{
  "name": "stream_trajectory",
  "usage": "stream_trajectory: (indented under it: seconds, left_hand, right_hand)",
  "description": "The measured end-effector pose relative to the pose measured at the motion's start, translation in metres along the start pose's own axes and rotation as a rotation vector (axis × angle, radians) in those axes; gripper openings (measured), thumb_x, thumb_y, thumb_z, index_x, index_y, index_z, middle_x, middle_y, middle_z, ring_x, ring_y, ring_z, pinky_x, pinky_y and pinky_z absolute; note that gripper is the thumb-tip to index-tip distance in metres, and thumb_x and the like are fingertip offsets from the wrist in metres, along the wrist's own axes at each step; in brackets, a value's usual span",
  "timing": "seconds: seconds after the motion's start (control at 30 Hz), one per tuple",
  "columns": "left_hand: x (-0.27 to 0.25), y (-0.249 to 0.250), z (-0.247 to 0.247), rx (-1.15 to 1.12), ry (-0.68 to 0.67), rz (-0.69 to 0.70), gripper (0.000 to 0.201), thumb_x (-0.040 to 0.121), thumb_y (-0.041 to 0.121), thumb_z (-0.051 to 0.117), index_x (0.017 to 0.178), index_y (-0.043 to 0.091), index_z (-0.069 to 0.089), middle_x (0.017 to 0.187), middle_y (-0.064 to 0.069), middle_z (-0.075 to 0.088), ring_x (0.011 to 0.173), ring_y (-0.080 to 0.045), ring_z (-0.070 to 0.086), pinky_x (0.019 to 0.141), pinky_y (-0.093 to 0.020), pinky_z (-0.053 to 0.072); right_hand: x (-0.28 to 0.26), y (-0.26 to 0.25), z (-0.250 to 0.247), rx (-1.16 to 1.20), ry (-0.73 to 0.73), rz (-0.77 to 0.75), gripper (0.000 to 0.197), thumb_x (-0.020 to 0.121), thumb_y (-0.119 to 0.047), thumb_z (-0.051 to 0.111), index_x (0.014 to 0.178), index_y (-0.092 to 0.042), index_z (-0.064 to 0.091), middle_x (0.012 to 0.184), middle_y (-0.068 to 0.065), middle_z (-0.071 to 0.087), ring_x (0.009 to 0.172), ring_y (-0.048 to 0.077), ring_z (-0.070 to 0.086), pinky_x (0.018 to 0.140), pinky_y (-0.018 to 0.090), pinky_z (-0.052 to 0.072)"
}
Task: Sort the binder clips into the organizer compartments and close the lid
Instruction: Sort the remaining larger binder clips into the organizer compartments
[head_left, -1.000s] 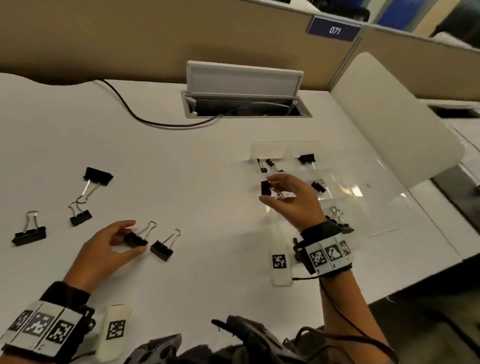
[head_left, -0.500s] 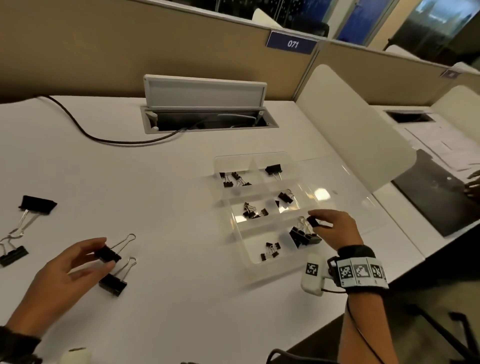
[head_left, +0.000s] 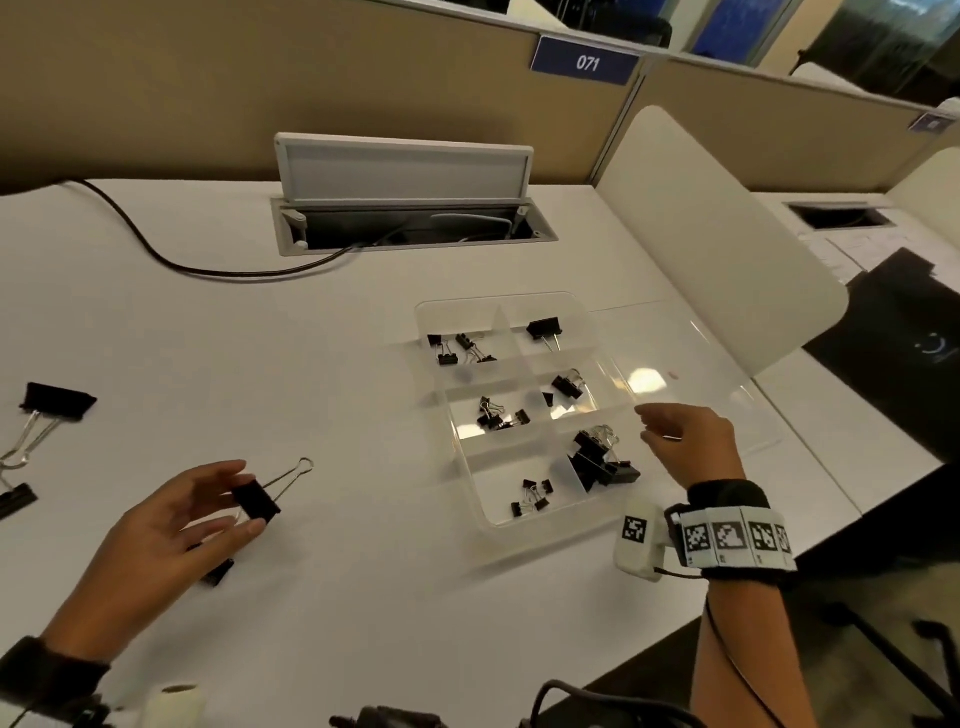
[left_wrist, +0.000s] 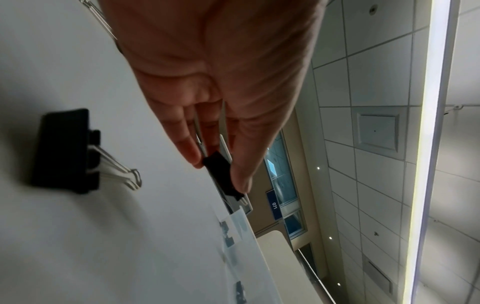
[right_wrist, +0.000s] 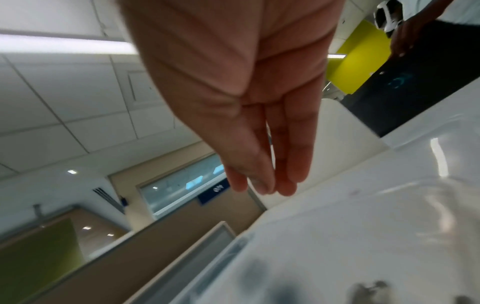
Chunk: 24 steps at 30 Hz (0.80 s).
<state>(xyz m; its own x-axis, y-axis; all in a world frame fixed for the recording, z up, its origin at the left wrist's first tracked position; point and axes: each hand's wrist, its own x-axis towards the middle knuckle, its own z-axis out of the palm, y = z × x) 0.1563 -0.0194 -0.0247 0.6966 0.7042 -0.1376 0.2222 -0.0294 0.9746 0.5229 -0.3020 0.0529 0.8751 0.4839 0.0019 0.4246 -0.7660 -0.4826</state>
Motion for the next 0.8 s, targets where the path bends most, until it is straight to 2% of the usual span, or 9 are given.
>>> stream_trajectory:
  seconds: [0.1, 0.17, 0.23, 0.33, 0.4, 0.47, 0.57, 0.7, 0.8]
  left_hand:
    - [-0.006, 0.016, 0.009, -0.071, -0.024, 0.044, 0.054, 0.064, 0.007, 0.080, 0.110, 0.027, 0.061, 0.107, 0.006, 0.070, 0.098, -0.007, 0.066, 0.081, -0.014, 0.053]
    - [-0.010, 0.026, 0.014, -0.097, -0.055, 0.071, 0.067, 0.059, 0.024, 0.087, 0.119, 0.024, 0.056, 0.110, 0.006, 0.070, 0.101, -0.010, 0.066, 0.084, -0.017, 0.053]
    - [-0.014, 0.034, 0.018, -0.102, -0.074, 0.094, 0.079, 0.052, 0.030, 0.084, 0.124, 0.027, 0.051, 0.112, 0.006, 0.069, 0.103, -0.011, 0.065, 0.085, -0.018, 0.053]
    - [-0.017, 0.041, 0.024, -0.070, -0.092, 0.133, 0.080, 0.060, 0.021, 0.087, 0.127, 0.031, 0.046, 0.113, 0.007, 0.069, 0.108, -0.014, 0.063, 0.087, -0.019, 0.052]
    - [-0.019, 0.042, 0.025, -0.042, -0.107, 0.156, 0.080, 0.061, 0.020, 0.087, 0.128, 0.034, 0.045, 0.113, 0.008, 0.069, 0.111, -0.014, 0.062, 0.087, -0.020, 0.051]
    - [-0.021, 0.043, 0.023, -0.022, -0.110, 0.172, 0.079, 0.060, 0.027, 0.084, 0.127, 0.039, 0.044, 0.113, 0.010, 0.068, 0.110, -0.012, 0.061, 0.086, -0.017, 0.050]
    - [-0.026, 0.041, 0.018, 0.006, -0.084, 0.179, 0.076, 0.061, 0.032, 0.082, 0.125, 0.044, 0.044, 0.112, 0.014, 0.067, 0.109, -0.010, 0.062, 0.086, -0.016, 0.050]
    - [-0.031, 0.035, 0.011, 0.029, -0.050, 0.179, 0.073, 0.062, 0.036, 0.080, 0.125, 0.044, 0.044, 0.113, 0.016, 0.066, 0.109, -0.008, 0.062, 0.089, -0.015, 0.049]
    - [-0.030, 0.027, 0.004, 0.153, -0.013, 0.182, 0.069, 0.061, 0.045, 0.077, 0.124, 0.042, 0.047, 0.116, 0.024, 0.061, 0.110, 0.001, 0.058, 0.090, -0.010, 0.044]
  right_hand:
    - [-0.011, -0.026, 0.001, 0.094, 0.066, -0.120, 0.026, 0.081, -0.002, 0.066, 0.105, -0.010, 0.069, 0.102, 0.008, 0.071, 0.083, 0.012, 0.065, 0.083, 0.009, 0.044]
    - [-0.021, -0.058, 0.015, 0.202, -0.011, -0.234, 0.025, 0.080, -0.004, 0.067, 0.104, -0.009, 0.069, 0.099, 0.004, 0.071, 0.079, 0.006, 0.066, 0.077, 0.000, 0.044]
    - [-0.032, -0.093, 0.037, 0.344, -0.202, -0.322, 0.026, 0.080, -0.010, 0.069, 0.106, -0.010, 0.068, 0.101, 0.003, 0.071, 0.085, 0.003, 0.067, 0.079, 0.007, 0.050]
    - [-0.052, -0.139, 0.075, 0.534, -0.490, -0.355, 0.031, 0.080, -0.022, 0.069, 0.111, -0.013, 0.066, 0.097, 0.002, 0.072, 0.087, 0.009, 0.069, 0.081, 0.029, 0.057]
    - [-0.064, -0.163, 0.096, 0.597, -0.620, -0.386, 0.035, 0.081, -0.024, 0.068, 0.114, -0.012, 0.064, 0.095, 0.004, 0.072, 0.085, 0.014, 0.071, 0.077, 0.035, 0.059]
    - [-0.074, -0.179, 0.111, 0.630, -0.701, -0.415, 0.033, 0.082, -0.020, 0.067, 0.114, -0.011, 0.064, 0.091, 0.007, 0.072, 0.081, 0.019, 0.071, 0.075, 0.036, 0.059]
    - [-0.081, -0.190, 0.122, 0.642, -0.724, -0.428, 0.025, 0.083, -0.013, 0.066, 0.107, -0.009, 0.067, 0.085, 0.007, 0.071, 0.074, 0.020, 0.071, 0.071, 0.030, 0.059]
    - [-0.082, -0.191, 0.126, 0.725, -0.813, -0.360, 0.022, 0.082, -0.007, 0.067, 0.103, -0.011, 0.069, 0.087, 0.010, 0.072, 0.076, 0.020, 0.071, 0.074, 0.030, 0.058]
    - [-0.081, -0.187, 0.123, 0.865, -0.871, -0.268, 0.023, 0.080, 0.002, 0.066, 0.095, -0.015, 0.070, 0.085, 0.009, 0.072, 0.079, 0.022, 0.070, 0.076, 0.032, 0.057]
